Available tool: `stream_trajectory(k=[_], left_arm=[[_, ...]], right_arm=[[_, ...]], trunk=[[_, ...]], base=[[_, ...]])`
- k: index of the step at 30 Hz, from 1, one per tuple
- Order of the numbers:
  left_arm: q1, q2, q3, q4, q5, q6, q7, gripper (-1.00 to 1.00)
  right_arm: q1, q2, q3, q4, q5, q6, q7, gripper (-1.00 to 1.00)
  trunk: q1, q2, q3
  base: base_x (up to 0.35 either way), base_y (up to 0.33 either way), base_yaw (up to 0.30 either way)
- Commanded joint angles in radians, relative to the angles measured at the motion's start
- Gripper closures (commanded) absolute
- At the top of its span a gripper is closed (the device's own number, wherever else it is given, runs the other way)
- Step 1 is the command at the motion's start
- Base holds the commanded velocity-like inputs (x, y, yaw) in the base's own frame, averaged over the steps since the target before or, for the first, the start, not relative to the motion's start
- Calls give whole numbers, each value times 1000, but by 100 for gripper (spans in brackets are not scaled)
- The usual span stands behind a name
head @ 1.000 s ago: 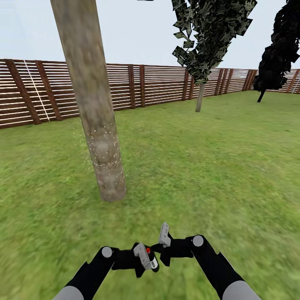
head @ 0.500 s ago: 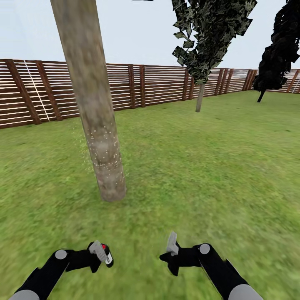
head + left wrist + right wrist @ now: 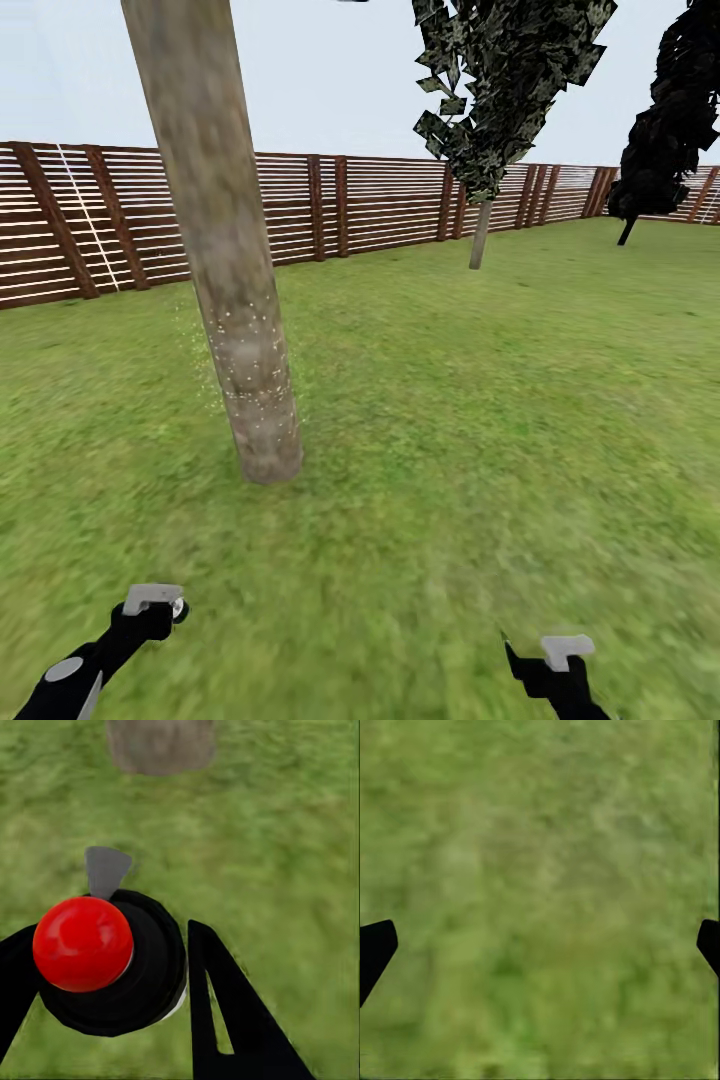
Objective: In the garden, pick up the pesticide atomizer on the floor and spray pesticide onto both trees until each tree trunk is fully covered.
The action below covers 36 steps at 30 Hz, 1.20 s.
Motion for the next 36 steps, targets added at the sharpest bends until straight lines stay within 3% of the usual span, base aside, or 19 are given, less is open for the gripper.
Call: stream_trajectory(k=[1, 4, 7, 9, 14, 17, 21, 23, 26, 33, 36], left_arm=[[0, -2, 0, 19, 0, -1, 18, 100], [0, -25, -5, 54, -5, -53, 29, 100], [0, -51, -7, 60, -9, -90, 53, 100], [0, -54, -7, 60, -8, -93, 87, 100], [-1, -54, -4, 61, -6, -88, 138, 100], [-1, -57, 0, 67, -2, -87, 234, 100], [-1, -63, -5, 103, -2, -87, 251, 100], [-1, -68, -5, 116, -2, -87, 252, 100], [-1, -73, -6, 124, -3, -87, 251, 100], [-1, -76, -5, 125, -2, -87, 251, 100], [-1, -76, -5, 126, -2, -87, 251, 100]], right_arm=[[19, 3, 0, 2, -2, -15, -28, -100], [30, 20, 1, 22, -3, -22, -53, -100], [31, 60, 1, 43, -3, -24, -112, -100], [31, 74, 2, 46, -4, -23, -156, -100], [31, 105, 2, 47, -3, -23, -171, -100], [31, 109, 3, 73, 0, -23, -170, -100], [43, 109, 3, 97, 2, -58, -171, -100], [65, 109, 4, 119, 4, -184, -172, -100], [74, 107, 3, 126, 2, -258, -171, -100], [77, 109, 5, 180, 4, -262, -167, -100], [137, 122, 5, 185, 8, -263, -167, -100]], trunk=[[0, 0, 0], [0, 0, 0], [0, 0, 0], [0, 0, 0], [-15, 28, 13], [-27, 49, 22], [-42, 77, 35], [-50, 91, 41], [-61, 112, 51], [-88, 161, 81], [-100, 182, 91]], base=[[0, 0, 0], [-21, 0, 0], [-13, 0, 0], [-2, 0, 0], [0, 0, 0], [0, 0, 0], [0, 0, 0], [0, 0, 0], [0, 0, 0], [0, 0, 0], [0, 0, 0]])
